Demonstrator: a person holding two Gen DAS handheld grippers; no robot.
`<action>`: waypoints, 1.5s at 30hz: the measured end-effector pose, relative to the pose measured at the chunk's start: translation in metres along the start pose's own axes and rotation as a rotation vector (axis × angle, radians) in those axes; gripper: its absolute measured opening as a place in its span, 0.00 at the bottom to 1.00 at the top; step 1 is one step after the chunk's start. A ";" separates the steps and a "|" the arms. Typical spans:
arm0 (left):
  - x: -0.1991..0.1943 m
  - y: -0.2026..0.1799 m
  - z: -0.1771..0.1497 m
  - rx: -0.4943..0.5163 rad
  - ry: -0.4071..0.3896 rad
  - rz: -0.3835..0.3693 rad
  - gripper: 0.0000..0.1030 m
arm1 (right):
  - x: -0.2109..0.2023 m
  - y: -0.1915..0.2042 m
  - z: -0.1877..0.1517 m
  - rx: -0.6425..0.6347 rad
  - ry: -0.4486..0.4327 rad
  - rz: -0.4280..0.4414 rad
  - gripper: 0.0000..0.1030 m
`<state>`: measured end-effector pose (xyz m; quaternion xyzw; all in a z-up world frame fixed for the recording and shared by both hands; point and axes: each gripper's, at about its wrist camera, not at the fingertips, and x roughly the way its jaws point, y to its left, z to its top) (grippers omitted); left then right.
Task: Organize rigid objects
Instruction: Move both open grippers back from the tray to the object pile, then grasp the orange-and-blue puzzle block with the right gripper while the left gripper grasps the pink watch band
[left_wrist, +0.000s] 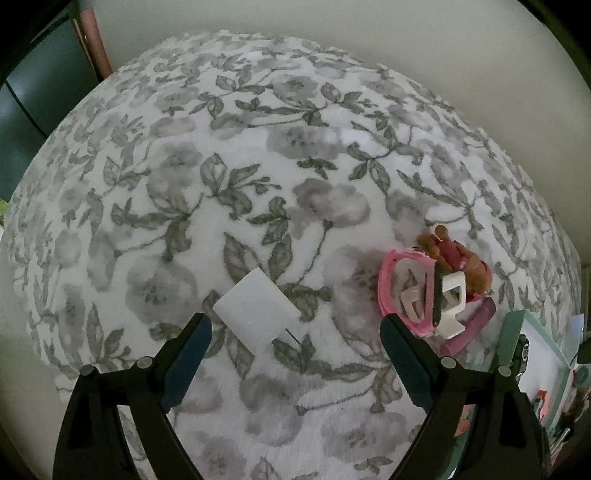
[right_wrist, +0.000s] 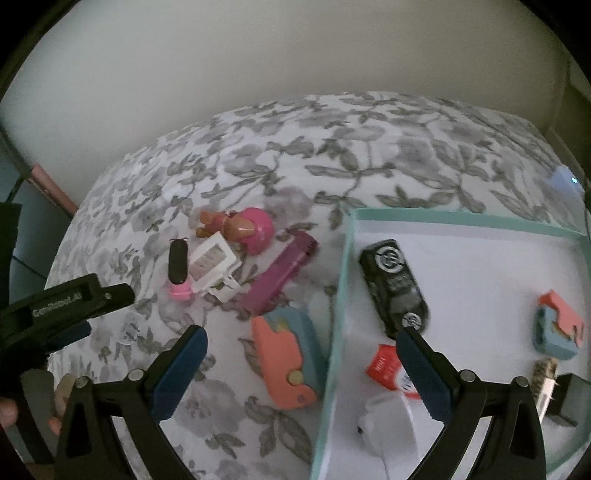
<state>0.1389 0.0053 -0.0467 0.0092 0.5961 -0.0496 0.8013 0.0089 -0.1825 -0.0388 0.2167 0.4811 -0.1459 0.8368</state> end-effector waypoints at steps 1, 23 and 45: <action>0.002 0.000 0.001 0.000 0.005 -0.002 0.90 | 0.001 0.001 0.002 -0.007 -0.011 -0.007 1.00; 0.013 0.014 0.008 -0.021 0.054 -0.031 0.90 | 0.003 0.011 0.018 -0.062 -0.072 0.075 0.90; 0.012 0.010 0.008 -0.011 0.066 -0.048 0.90 | 0.035 0.039 -0.001 -0.179 0.076 0.126 0.81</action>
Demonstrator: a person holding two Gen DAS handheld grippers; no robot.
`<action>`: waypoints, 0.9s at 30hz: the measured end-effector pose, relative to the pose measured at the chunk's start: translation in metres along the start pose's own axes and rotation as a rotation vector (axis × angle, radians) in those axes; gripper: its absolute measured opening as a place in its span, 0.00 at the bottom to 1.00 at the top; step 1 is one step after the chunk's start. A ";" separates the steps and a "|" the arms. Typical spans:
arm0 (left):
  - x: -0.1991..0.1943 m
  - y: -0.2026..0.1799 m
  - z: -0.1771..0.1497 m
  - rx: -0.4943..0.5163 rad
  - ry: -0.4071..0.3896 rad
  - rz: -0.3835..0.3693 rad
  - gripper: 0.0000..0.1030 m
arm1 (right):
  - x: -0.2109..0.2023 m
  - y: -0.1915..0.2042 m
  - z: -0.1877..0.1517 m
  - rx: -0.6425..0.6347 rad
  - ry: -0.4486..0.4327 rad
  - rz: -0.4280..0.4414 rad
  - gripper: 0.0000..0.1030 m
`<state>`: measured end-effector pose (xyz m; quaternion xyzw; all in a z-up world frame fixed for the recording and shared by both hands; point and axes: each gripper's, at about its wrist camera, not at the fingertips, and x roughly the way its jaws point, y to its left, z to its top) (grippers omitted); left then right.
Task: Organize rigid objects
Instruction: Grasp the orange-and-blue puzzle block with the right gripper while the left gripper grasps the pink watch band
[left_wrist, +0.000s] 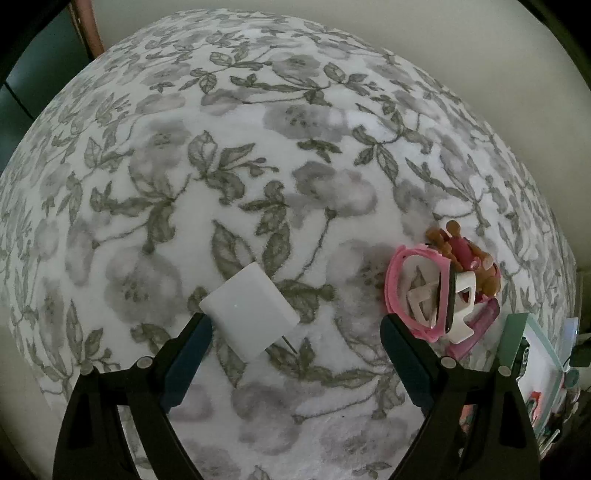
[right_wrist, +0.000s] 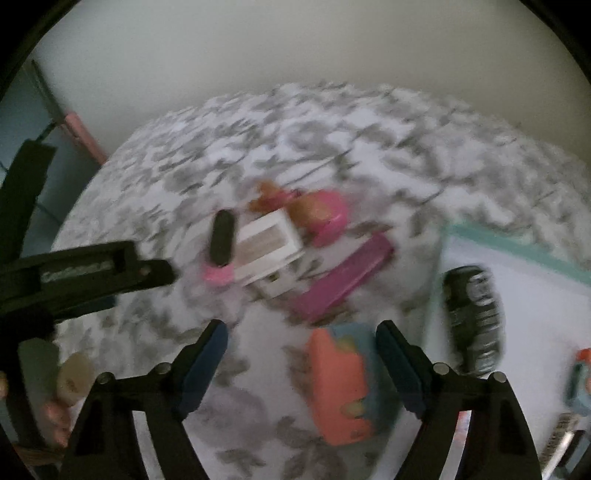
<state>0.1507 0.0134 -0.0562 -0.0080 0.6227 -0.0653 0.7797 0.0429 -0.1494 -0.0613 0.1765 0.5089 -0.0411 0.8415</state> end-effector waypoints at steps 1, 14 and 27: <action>0.000 0.000 0.000 -0.001 -0.003 -0.002 0.90 | 0.000 0.002 -0.001 -0.008 0.008 0.002 0.79; -0.003 -0.036 0.014 0.069 -0.076 -0.148 0.90 | 0.006 -0.005 -0.008 -0.015 0.081 -0.052 0.48; 0.022 -0.052 0.019 0.100 -0.042 -0.311 0.60 | 0.010 -0.003 -0.007 -0.028 0.085 -0.044 0.48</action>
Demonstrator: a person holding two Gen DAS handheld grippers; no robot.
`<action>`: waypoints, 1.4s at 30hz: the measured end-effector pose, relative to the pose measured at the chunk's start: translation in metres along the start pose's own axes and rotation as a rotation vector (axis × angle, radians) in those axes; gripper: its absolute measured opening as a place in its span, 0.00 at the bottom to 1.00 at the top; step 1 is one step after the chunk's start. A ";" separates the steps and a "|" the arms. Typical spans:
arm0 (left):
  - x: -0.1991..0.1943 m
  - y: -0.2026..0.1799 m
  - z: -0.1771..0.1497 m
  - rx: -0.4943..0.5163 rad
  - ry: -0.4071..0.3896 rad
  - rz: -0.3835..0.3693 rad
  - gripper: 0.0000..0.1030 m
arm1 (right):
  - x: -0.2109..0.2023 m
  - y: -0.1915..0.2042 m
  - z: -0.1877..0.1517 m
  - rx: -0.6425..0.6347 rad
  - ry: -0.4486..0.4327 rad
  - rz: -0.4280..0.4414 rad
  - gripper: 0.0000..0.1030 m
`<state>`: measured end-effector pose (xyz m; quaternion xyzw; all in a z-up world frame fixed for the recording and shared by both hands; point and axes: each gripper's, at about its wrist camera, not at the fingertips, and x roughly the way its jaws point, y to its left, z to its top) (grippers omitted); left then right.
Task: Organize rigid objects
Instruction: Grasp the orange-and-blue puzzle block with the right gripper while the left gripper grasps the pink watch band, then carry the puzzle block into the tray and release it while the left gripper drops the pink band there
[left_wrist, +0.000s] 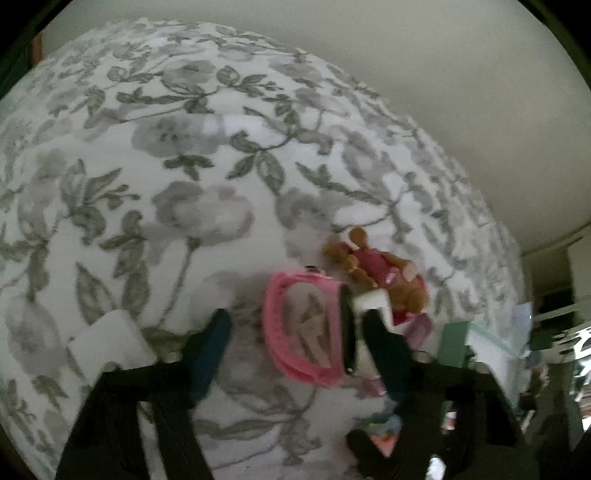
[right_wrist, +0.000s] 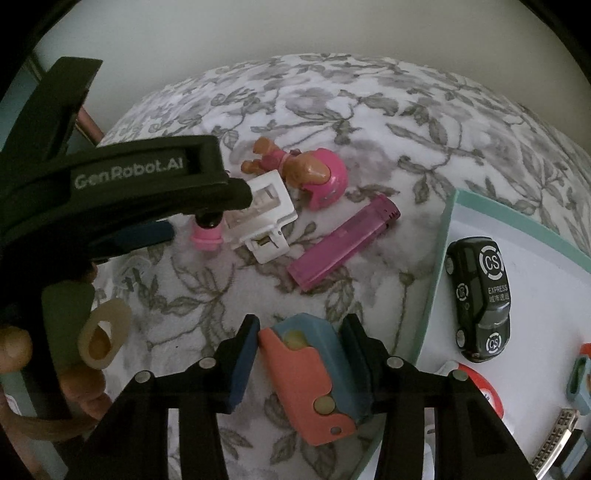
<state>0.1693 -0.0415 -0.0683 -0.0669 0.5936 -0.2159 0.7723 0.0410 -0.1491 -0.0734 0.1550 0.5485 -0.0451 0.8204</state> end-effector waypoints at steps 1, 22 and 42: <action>-0.001 -0.001 0.000 0.004 -0.002 -0.016 0.51 | 0.000 0.000 0.001 0.001 -0.001 -0.001 0.48; -0.059 -0.020 -0.003 0.057 -0.107 0.067 0.49 | -0.042 -0.008 -0.005 0.043 -0.077 0.050 0.45; -0.083 -0.049 -0.020 0.147 -0.143 0.115 0.49 | -0.056 -0.005 -0.006 0.010 -0.106 0.031 0.43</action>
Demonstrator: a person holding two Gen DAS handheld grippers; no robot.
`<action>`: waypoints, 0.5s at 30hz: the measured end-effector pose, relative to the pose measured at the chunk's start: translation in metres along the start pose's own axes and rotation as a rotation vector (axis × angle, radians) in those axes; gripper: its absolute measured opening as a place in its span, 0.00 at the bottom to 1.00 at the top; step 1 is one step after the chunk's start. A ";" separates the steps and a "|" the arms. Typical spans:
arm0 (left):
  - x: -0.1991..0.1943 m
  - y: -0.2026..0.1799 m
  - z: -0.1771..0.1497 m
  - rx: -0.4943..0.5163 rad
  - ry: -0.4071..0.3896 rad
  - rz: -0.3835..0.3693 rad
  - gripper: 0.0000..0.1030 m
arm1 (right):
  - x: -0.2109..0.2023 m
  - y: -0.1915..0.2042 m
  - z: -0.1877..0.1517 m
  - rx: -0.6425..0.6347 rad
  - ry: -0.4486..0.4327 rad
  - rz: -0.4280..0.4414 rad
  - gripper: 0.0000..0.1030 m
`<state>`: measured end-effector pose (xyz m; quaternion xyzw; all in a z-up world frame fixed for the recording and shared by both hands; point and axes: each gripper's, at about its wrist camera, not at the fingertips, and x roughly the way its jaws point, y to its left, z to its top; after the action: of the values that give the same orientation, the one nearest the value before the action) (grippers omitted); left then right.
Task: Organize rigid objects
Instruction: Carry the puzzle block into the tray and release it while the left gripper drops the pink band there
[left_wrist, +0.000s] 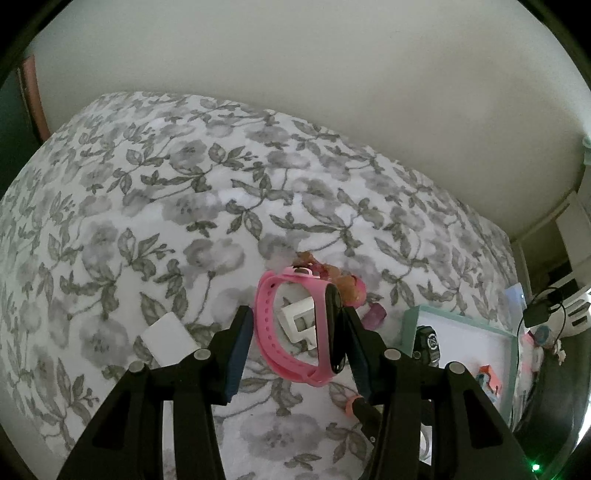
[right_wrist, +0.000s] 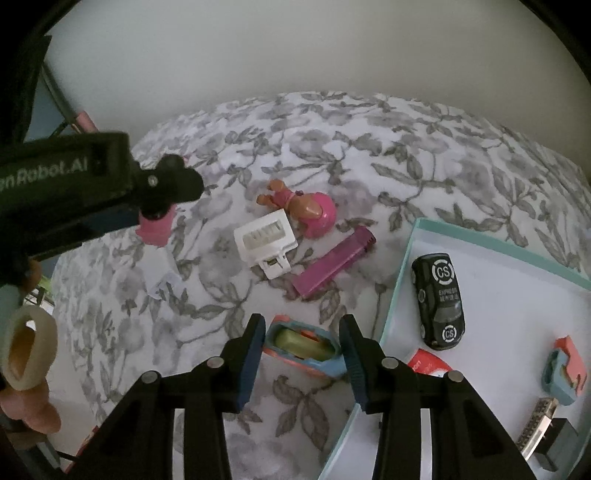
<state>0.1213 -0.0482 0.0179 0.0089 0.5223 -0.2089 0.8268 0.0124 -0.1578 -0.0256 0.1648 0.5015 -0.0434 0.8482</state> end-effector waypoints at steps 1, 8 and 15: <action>0.001 0.001 0.000 -0.003 0.002 -0.001 0.49 | 0.002 0.001 0.000 -0.005 0.006 -0.005 0.43; 0.004 0.003 0.001 -0.010 0.015 -0.008 0.49 | 0.029 0.003 -0.007 -0.043 0.075 -0.080 0.39; 0.007 0.007 0.002 -0.026 0.025 -0.011 0.49 | 0.031 0.001 -0.005 -0.031 0.064 -0.071 0.38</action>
<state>0.1281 -0.0447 0.0118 -0.0023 0.5354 -0.2067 0.8190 0.0238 -0.1529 -0.0546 0.1351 0.5344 -0.0606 0.8322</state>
